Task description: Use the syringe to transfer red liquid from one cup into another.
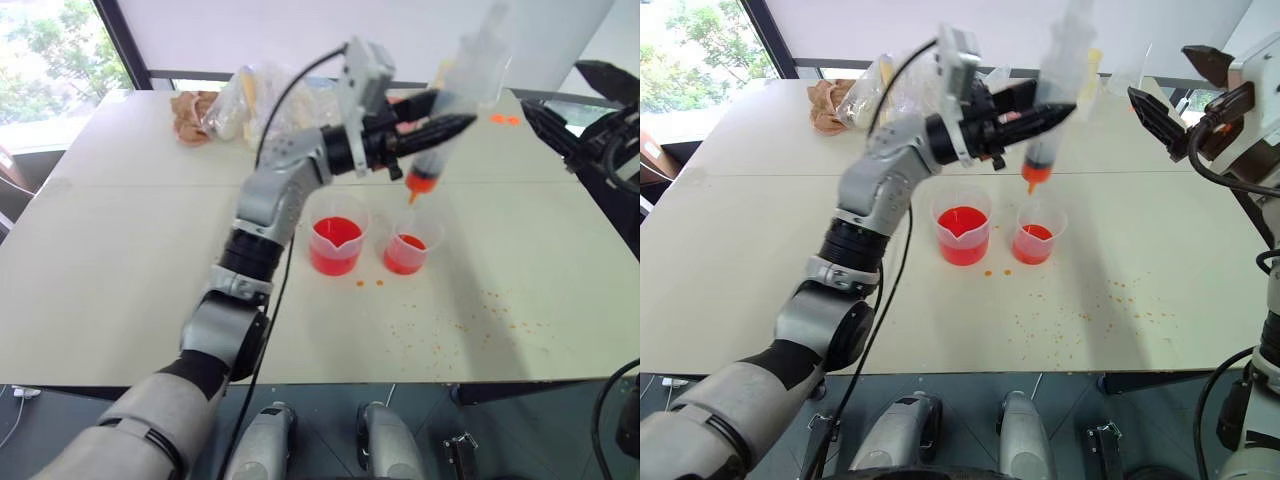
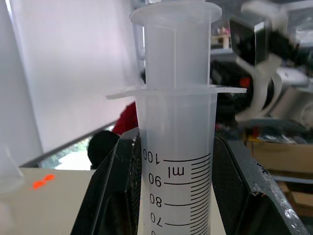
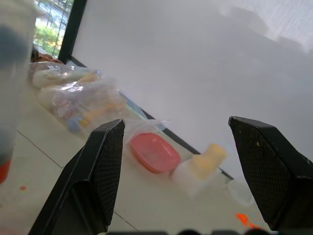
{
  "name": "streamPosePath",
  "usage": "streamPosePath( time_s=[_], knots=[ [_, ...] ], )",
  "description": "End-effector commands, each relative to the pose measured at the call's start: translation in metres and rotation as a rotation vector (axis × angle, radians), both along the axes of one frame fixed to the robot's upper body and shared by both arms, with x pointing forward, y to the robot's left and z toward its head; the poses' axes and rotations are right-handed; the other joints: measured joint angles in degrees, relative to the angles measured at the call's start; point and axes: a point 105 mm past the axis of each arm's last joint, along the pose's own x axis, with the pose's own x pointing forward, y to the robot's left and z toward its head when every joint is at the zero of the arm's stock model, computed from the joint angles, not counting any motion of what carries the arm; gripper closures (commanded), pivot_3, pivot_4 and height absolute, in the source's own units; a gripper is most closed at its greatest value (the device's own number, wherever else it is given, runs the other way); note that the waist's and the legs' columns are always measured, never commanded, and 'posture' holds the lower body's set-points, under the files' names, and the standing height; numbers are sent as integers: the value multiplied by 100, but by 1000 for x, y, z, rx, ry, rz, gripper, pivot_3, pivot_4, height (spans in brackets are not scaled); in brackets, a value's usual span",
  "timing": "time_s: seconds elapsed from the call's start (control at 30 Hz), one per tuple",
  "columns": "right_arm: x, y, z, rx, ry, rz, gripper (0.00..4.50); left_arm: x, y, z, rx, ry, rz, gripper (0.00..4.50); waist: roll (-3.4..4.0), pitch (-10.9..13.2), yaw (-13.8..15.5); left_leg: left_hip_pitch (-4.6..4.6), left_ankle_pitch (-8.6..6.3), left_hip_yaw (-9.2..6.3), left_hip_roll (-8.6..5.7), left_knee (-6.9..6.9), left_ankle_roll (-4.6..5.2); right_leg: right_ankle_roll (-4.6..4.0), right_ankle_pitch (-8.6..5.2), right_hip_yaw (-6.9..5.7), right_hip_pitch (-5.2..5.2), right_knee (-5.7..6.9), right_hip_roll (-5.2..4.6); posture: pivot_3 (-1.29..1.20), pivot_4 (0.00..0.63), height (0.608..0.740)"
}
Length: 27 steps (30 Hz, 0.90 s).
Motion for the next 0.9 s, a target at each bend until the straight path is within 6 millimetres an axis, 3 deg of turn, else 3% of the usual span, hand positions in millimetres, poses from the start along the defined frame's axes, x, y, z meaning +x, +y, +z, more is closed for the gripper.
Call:
streamPosePath(
  time_s=[0.03,0.27,0.47,0.7,0.87,0.9],
  knots=[
    [-14,-1,16,-26,-76,-16,974,-6,-8,-4,-4,-34,-23,3045,0,0,3,0,0,0,1,0,0,0,0,0,0,0,0,0,150,740],
    [-21,26,13,-25,-56,90,974,3,-12,-19,11,-1,15,3045,1,0,19,-1,-1,-2,6,0,1,0,0,1,-1,-1,0,0,150,740],
    [-19,35,3,-31,-13,128,974,5,-12,-24,31,-15,16,3045,1,0,21,-2,-1,-3,8,1,2,0,0,1,0,-3,0,0,150,740],
    [-13,47,-6,-56,13,159,974,-10,-14,-43,110,-77,-55,3045,2,0,17,-1,-1,-3,7,0,2,0,0,1,0,-2,0,0,150,740],
    [-13,54,-6,-55,11,190,974,-7,-15,-52,130,-69,-37,3045,2,0,20,-1,-1,-3,9,1,2,0,0,1,-1,-2,0,0,150,740],
    [-13,55,-6,-53,10,199,1214,-6,-15,-53,129,-64,-30,3045,2,0,20,-1,-1,-3,9,1,2,0,0,1,-1,-2,0,0,150,740]
  ],
)
